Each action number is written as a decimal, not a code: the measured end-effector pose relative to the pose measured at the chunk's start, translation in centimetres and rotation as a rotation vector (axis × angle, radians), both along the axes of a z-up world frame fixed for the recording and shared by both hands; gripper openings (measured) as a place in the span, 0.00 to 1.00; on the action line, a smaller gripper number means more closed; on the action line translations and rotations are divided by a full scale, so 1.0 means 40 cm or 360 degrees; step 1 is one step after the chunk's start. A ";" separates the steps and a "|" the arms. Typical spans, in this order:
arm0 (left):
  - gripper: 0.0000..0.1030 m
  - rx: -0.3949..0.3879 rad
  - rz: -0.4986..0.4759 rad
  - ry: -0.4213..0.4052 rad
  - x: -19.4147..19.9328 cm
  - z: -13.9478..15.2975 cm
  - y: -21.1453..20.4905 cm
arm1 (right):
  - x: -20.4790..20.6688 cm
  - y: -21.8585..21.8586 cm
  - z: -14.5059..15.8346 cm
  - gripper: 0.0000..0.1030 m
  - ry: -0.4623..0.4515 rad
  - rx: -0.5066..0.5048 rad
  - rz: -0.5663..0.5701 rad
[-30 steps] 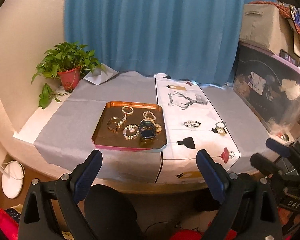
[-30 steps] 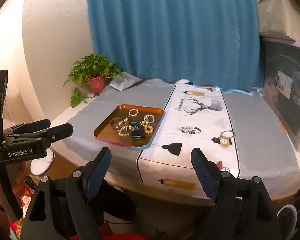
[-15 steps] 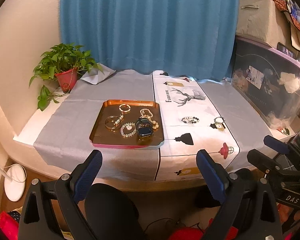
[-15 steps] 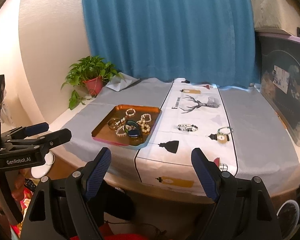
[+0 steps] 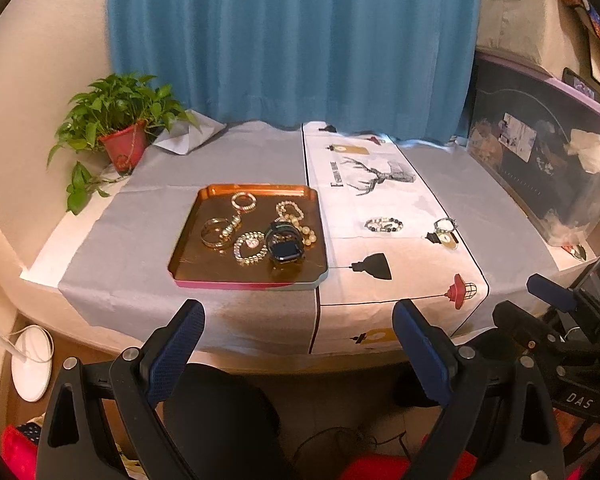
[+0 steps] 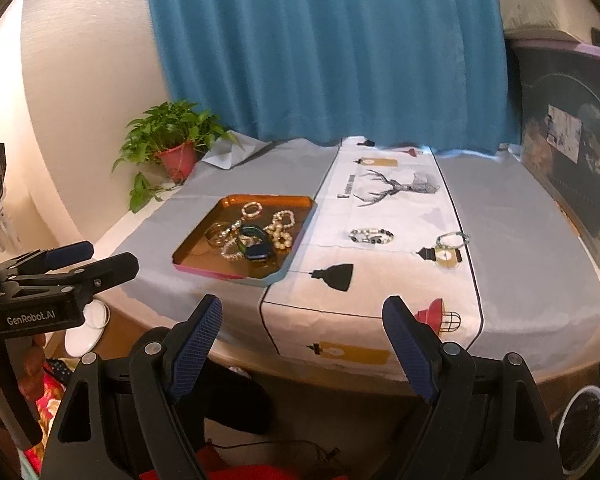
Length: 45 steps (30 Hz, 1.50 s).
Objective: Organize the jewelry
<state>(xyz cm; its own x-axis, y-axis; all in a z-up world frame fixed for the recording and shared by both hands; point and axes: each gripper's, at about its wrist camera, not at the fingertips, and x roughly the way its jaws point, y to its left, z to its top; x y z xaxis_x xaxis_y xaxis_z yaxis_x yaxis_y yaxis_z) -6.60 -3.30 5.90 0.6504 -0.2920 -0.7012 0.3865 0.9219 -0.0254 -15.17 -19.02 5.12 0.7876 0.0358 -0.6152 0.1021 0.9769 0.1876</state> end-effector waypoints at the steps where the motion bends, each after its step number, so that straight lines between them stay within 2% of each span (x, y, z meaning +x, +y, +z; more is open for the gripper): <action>1: 0.91 0.0002 -0.0004 0.0012 0.007 -0.005 -0.006 | 0.004 -0.010 -0.007 0.80 0.0008 0.0001 -0.0011; 10: 0.91 0.0043 -0.0102 0.0094 0.107 -0.051 -0.140 | 0.051 -0.122 -0.063 0.80 0.0070 -0.0040 -0.0183; 13: 0.91 -0.0015 -0.0177 0.0146 0.152 -0.066 -0.196 | 0.074 -0.187 -0.082 0.80 0.0089 -0.0051 -0.0273; 17: 0.91 -0.0030 -0.0252 0.0167 0.217 -0.092 -0.285 | 0.119 -0.284 -0.107 0.80 0.0111 -0.0072 -0.0395; 22: 0.91 0.0045 -0.0295 0.0201 0.322 -0.161 -0.408 | 0.215 -0.409 -0.167 0.80 0.0169 -0.0097 -0.0523; 27: 0.91 0.0114 -0.0292 0.0286 0.428 -0.251 -0.499 | 0.334 -0.520 -0.257 0.80 0.0275 -0.0026 -0.0577; 30: 0.91 0.0130 -0.0268 0.0325 0.482 -0.301 -0.533 | 0.408 -0.586 -0.315 0.80 0.0360 0.0007 -0.0615; 33: 0.91 0.0131 -0.0248 0.0380 0.528 -0.343 -0.558 | 0.464 -0.626 -0.353 0.80 0.0409 -0.0025 -0.0636; 41: 0.93 0.0193 -0.0212 0.0499 0.608 -0.444 -0.598 | 0.562 -0.673 -0.423 0.80 0.0509 -0.0055 -0.0615; 42: 0.99 0.0193 -0.0214 0.0470 0.610 -0.448 -0.600 | 0.572 -0.676 -0.435 0.80 0.0520 -0.0050 -0.0606; 43: 1.00 0.0196 -0.0211 0.0450 0.610 -0.451 -0.600 | 0.578 -0.677 -0.443 0.83 0.0540 -0.0046 -0.0600; 45: 1.00 0.0185 -0.0218 0.0422 0.606 -0.450 -0.597 | 0.583 -0.659 -0.446 0.85 0.0493 -0.0154 -0.0578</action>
